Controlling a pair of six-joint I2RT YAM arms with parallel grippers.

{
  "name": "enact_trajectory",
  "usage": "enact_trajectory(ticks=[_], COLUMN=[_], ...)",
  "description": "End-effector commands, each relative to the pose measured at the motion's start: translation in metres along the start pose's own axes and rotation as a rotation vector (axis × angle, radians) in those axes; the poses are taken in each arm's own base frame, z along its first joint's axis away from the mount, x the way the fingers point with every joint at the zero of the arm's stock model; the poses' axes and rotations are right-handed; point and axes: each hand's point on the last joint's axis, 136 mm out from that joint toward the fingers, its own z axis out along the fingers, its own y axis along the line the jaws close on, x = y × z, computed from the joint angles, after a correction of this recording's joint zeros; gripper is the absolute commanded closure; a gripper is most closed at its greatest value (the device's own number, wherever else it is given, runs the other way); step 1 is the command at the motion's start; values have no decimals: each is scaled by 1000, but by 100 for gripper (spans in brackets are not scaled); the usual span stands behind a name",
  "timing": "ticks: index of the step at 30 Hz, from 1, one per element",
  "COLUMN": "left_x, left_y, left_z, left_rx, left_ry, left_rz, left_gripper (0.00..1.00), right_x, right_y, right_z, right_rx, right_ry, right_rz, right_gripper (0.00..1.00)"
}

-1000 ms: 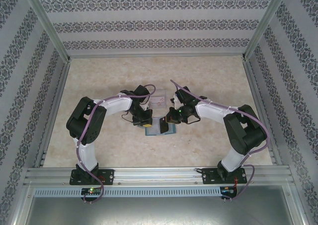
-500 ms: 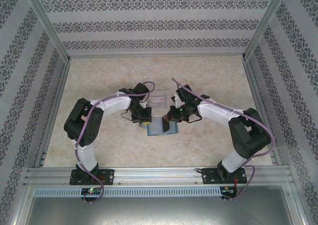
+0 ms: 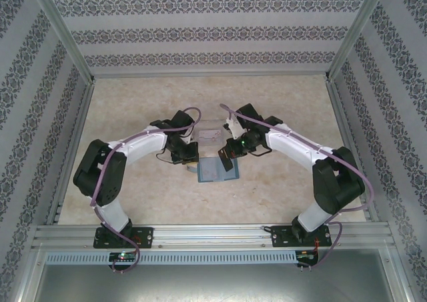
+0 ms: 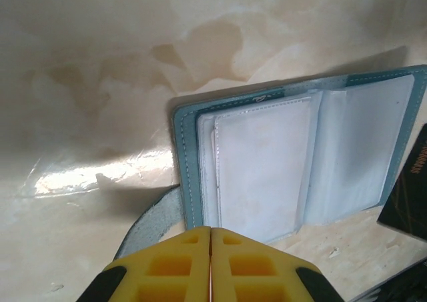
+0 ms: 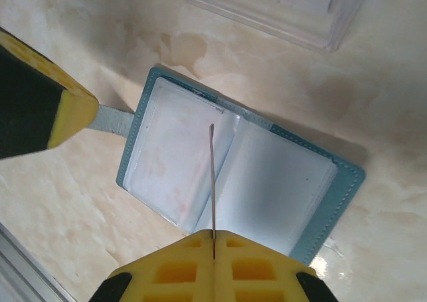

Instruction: Take the credit cards out of the card holder

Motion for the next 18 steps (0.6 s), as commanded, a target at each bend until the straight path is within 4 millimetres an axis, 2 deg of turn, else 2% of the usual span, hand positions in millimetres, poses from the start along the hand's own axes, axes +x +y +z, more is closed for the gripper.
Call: enact_trajectory(ticks=[1, 8, 18], left_x=[-4, 0, 7], left_y=[4, 15, 27], left_z=[-9, -12, -12], left_rx=[4, -9, -18], left_ry=[-37, -52, -51], left_rz=[7, -14, -42], left_gripper=[92, 92, 92], right_x=[9, 5, -20], right_y=[-4, 7, 10], right_z=[-10, -18, -26], right_rx=[69, 87, 103], right_ry=[76, 132, 203], right_rz=[-216, -614, -846], right_gripper=[100, 100, 100])
